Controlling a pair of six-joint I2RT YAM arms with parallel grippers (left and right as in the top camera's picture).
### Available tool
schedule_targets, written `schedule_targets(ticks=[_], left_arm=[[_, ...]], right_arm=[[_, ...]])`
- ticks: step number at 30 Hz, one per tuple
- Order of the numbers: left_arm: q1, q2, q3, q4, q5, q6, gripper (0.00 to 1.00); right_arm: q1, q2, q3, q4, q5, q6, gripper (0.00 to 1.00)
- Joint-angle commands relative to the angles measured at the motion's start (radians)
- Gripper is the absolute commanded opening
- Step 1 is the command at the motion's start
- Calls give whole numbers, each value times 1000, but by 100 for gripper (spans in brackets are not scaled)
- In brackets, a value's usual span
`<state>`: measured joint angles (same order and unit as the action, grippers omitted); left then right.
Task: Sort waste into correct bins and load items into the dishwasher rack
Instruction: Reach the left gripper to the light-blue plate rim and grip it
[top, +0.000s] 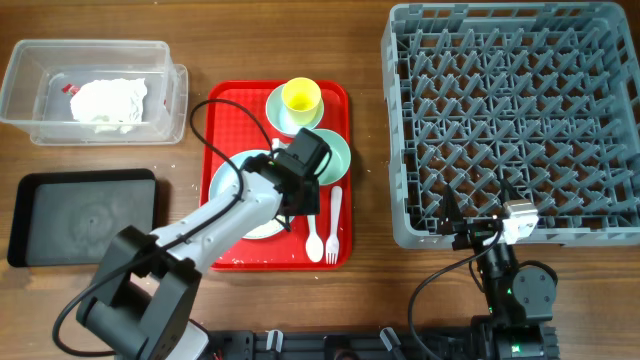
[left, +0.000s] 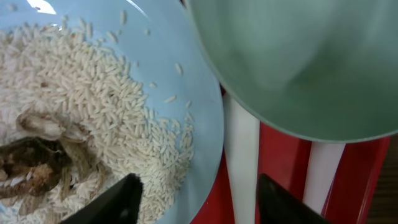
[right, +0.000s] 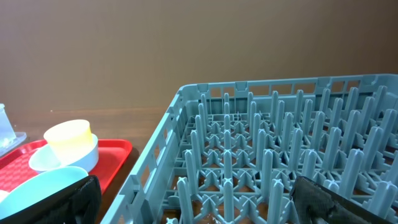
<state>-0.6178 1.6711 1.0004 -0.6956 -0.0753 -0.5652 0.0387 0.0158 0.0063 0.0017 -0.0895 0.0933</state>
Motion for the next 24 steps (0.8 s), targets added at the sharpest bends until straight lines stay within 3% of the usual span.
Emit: schedule_targets(ticks=[1,7,19,20,24], left_arm=[[-17,12,-6,-1,-44,12,57],[-22,14,-21,-29,-124,12,45],[-71,79,-28,2,-125,12,46],[-71,97,-28,8,-136,11,40],[-71,107,-28,14,-147,-3,34]], right_arm=[[4,-5,-1,5,-12,13,100],[4,-5,-1,5,-12,13,100],[4,-5,-1,5,-12,13,100],[4,-5,-1,5,-12,13,100],[4,-5,-1,5,-12,13,100]])
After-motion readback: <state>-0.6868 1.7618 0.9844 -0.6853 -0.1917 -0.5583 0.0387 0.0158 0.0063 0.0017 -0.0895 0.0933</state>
